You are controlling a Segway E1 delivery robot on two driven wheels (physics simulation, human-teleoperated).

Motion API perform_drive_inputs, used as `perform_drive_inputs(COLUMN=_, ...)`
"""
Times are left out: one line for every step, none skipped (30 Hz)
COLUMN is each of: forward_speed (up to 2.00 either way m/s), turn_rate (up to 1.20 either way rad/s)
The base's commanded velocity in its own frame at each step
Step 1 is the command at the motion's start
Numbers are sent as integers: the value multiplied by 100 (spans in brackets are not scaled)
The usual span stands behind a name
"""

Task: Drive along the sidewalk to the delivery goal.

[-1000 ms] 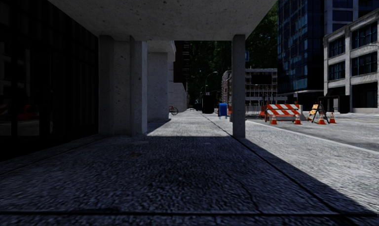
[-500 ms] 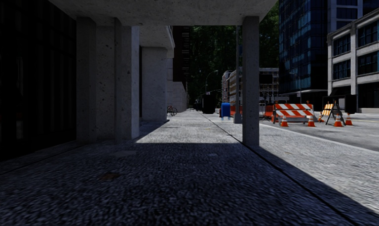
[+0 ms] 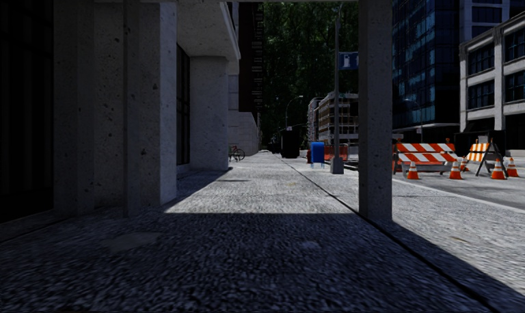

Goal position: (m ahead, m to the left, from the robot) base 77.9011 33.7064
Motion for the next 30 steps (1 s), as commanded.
perform_drive_inputs(forward_speed=200, turn_rate=0)
perform_drive_inputs(forward_speed=200, turn_rate=0)
perform_drive_inputs(forward_speed=200, turn_rate=0)
perform_drive_inputs(forward_speed=200, turn_rate=0)
perform_drive_inputs(forward_speed=200, turn_rate=0)
perform_drive_inputs(forward_speed=200, turn_rate=0)
perform_drive_inputs(forward_speed=200, turn_rate=0)
perform_drive_inputs(forward_speed=200, turn_rate=0)
perform_drive_inputs(forward_speed=200, turn_rate=0)
perform_drive_inputs(forward_speed=200, turn_rate=0)
perform_drive_inputs(forward_speed=200, turn_rate=0)
perform_drive_inputs(forward_speed=200, turn_rate=0)
perform_drive_inputs(forward_speed=200, turn_rate=0)
perform_drive_inputs(forward_speed=200, turn_rate=0)
perform_drive_inputs(forward_speed=200, turn_rate=0)
perform_drive_inputs(forward_speed=200, turn_rate=0)
perform_drive_inputs(forward_speed=200, turn_rate=0)
perform_drive_inputs(forward_speed=200, turn_rate=0)
perform_drive_inputs(forward_speed=200, turn_rate=0)
perform_drive_inputs(forward_speed=200, turn_rate=0)
perform_drive_inputs(forward_speed=200, turn_rate=0)
perform_drive_inputs(forward_speed=200, turn_rate=0)
perform_drive_inputs(forward_speed=200, turn_rate=0)
perform_drive_inputs(forward_speed=200, turn_rate=0)
perform_drive_inputs(forward_speed=200, turn_rate=0)
perform_drive_inputs(forward_speed=200, turn_rate=0)
perform_drive_inputs(forward_speed=200, turn_rate=0)
perform_drive_inputs(forward_speed=200, turn_rate=0)
perform_drive_inputs(forward_speed=200, turn_rate=0)
perform_drive_inputs(forward_speed=200, turn_rate=0)
